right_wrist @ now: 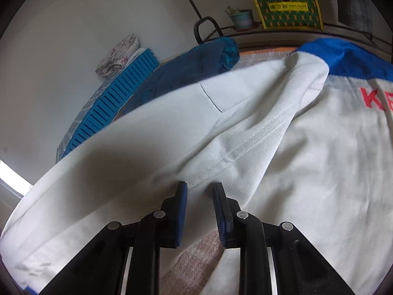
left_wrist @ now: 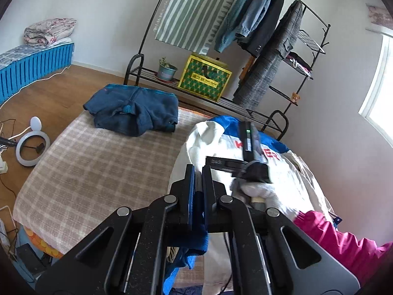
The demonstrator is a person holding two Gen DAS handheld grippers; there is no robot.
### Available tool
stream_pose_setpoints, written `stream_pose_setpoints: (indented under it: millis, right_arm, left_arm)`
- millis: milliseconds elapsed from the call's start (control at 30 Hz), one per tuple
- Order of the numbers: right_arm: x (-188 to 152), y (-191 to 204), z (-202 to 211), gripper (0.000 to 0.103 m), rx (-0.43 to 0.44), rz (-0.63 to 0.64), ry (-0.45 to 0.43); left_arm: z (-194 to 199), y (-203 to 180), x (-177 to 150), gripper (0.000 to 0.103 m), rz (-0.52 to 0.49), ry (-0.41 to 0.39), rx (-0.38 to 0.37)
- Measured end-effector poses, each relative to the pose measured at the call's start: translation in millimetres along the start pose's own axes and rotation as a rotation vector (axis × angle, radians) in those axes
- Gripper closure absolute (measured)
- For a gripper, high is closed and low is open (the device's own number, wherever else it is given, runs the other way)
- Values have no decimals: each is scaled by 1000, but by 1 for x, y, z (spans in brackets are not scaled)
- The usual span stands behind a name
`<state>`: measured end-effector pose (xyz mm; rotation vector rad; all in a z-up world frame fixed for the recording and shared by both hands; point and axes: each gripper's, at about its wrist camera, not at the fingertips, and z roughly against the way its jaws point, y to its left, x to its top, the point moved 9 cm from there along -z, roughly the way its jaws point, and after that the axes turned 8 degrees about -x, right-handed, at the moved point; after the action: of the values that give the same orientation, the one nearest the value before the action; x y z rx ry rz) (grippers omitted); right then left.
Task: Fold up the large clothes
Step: 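Fold the sleeve across the jacket back with left tool while right tool pins jacket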
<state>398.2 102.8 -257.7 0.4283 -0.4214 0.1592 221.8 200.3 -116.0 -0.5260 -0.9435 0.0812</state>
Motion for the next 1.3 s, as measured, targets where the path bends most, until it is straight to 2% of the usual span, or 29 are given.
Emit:
stream_pose_setpoints:
  millis: [100,167,233,367,400,433,467,667,733,800,867,933,1067,1167,1233,1300]
  right_arm:
    - [-4,-17,-15,80,6,-41,55]
    - [-3,-28,3,72,25,-39,43]
    - [5,-42,29,67,31,-29,-1]
    - [39,-66,62,62,65,-94,-31]
    - [49,-69,64,55,71,-106,-28]
    - [59,-71,62,46,65,-109,-20]
    - [69,-71,57,41,58,-108,-7]
    - [103,-73,21,41,42,-171,41]
    - [104,-71,6,46,32,-190,72]
    - [104,-73,-10,59,-21,-181,101]
    - [101,-76,-20,88,-63,-171,133]
    - [104,-80,-18,101,-92,-140,115]
    - [107,-91,20,103,-95,-79,39]
    - [109,-113,47,103,-82,-84,5]
    - [102,-134,55,103,-84,-107,-3]
    - [90,-165,44,103,-144,-164,29]
  left_arm:
    - [-9,-10,-11,100,-10,24,-3]
    - [-13,-19,-20,100,-11,43,-29]
    - [-17,-29,-29,100,-36,59,-48]
    - [-27,-51,-51,100,-54,106,-105]
    - [-30,-57,-56,100,-52,119,-120]
    - [-31,-62,-61,100,-52,130,-133]
    - [-33,-68,-66,100,-58,140,-140]
    - [-42,-83,-97,100,-75,209,-159]
    - [-44,-86,-105,100,-76,229,-163]
    - [-45,-88,-111,100,-87,243,-158]
    - [-47,-88,-114,100,-95,253,-153]
    - [-47,-90,-116,100,-98,262,-155]
    - [-49,-101,-122,100,-116,286,-183]
    - [-56,-115,-133,100,-139,320,-216]
    - [-62,-125,-143,100,-149,351,-236]
    - [-72,-132,-154,100,-149,385,-249]
